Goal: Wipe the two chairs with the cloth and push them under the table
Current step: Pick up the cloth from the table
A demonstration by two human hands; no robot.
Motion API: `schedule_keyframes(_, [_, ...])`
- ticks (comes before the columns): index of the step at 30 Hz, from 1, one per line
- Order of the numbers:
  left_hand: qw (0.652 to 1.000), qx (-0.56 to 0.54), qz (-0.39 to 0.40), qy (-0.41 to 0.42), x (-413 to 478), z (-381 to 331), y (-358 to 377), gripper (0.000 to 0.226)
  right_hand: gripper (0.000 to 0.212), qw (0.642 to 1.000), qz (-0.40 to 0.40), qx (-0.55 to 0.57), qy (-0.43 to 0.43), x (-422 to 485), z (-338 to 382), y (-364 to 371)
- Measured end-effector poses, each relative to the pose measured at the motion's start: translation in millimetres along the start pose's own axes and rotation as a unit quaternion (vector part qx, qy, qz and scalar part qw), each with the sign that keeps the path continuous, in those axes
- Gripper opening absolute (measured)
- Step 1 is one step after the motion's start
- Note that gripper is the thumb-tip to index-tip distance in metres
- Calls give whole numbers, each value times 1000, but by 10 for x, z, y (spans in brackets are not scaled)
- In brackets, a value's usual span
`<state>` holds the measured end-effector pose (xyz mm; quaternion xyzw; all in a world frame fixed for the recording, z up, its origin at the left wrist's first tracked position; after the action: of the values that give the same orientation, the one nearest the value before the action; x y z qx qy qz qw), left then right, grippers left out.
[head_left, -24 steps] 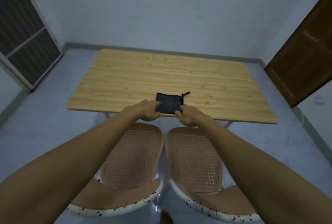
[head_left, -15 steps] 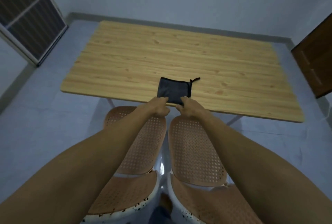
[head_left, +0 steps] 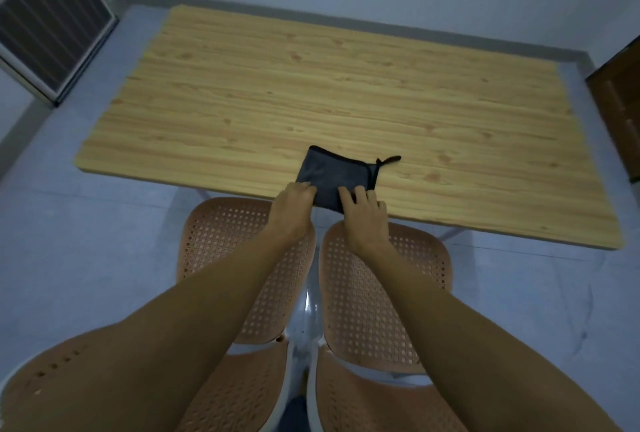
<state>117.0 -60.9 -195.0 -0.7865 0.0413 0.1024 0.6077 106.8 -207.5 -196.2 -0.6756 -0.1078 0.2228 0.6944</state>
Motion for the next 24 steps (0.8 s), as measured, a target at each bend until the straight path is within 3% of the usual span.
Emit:
schedule_keyframes(4, [998, -46, -26, -40, -78, 117, -88, 19, 65, 998, -17, 64, 3, -126, 70, 9])
schedule_keyframes(9, [996, -74, -8, 42, -266, 301, -334, 25, 36, 978, -77, 191, 46, -484, 221, -117])
schedule_keyframes(12, [994, -89, -35, 58, -577, 452, -507, 24, 26, 955, -57, 290, 35, -702, 370, -272])
schedule_keyframes(15, [992, -86, -44, 80, -936, 589, -628, 24, 19, 947, -29, 320, 10, -936, 625, -493])
schedule_keyframes(24, [987, -123, 19, 104, -2227, 928, -1002, 24, 10, 910, -21, 412, 45, -2118, 1667, -1035])
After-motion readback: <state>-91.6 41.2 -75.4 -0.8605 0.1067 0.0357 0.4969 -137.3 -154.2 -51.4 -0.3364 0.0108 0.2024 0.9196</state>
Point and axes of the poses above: each hand's wrist, its own x-axis towards the middle knuckle, its own y-axis out of the palm, z = x × y, the point moved 4 cm from there along x, towards the middle knuckle, and after that the axes turned 15 degrees about -y, right-handed, at the moved point
